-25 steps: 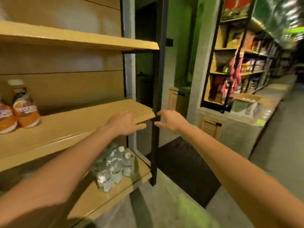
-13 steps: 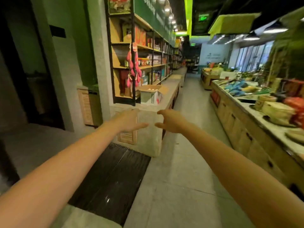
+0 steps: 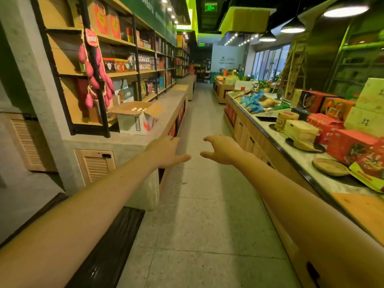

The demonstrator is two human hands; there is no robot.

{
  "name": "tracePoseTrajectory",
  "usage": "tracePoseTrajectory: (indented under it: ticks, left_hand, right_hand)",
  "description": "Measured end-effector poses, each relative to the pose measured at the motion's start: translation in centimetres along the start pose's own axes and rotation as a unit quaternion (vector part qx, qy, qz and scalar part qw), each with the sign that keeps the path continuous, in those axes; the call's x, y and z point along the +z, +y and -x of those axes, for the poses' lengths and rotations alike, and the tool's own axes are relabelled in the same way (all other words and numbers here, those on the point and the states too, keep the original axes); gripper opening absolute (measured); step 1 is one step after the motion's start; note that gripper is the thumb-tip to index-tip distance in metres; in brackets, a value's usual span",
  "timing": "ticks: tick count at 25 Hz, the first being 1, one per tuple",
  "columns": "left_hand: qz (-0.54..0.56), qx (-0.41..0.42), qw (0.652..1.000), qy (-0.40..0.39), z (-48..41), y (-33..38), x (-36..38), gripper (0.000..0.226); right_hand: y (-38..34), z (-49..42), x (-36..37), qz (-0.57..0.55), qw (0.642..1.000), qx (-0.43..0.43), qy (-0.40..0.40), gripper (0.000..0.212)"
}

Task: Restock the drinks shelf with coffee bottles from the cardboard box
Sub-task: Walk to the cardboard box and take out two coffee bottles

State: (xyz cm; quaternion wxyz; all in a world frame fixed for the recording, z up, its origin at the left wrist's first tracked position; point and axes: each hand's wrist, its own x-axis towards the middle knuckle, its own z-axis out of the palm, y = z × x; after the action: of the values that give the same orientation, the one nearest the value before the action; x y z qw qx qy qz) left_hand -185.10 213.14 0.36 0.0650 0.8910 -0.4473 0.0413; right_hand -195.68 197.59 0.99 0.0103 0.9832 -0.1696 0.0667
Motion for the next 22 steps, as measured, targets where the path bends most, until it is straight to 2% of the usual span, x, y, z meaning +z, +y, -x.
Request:
tracePoseTrajectory:
  ticks: [7,11,17,22]
  left_hand:
    - [-0.051,0.034,0.998,-0.018,-21.7,-7.2,1.4,0.064]
    - [-0.051,0.056,0.997,-0.030,-33.2,-9.8,1.4,0.079]
    - [-0.067,0.075,0.995,-0.017,-49.3,-11.0,5.7,0.084]
    - [-0.062,0.051,0.997,0.002,-64.8,-12.3,9.1,0.085]
  right_hand:
    - [5.2,-19.2,2.0,0.008,1.000,0.023,0.012,0.061]
    - [9.1,-28.8,1.9,0.014,0.999,0.045,0.011,0.061]
    - [18.1,-43.9,5.2,0.040,0.997,0.061,0.011,0.061]
    - [26.0,-58.8,8.1,0.056,0.998,0.028,0.002,0.062]
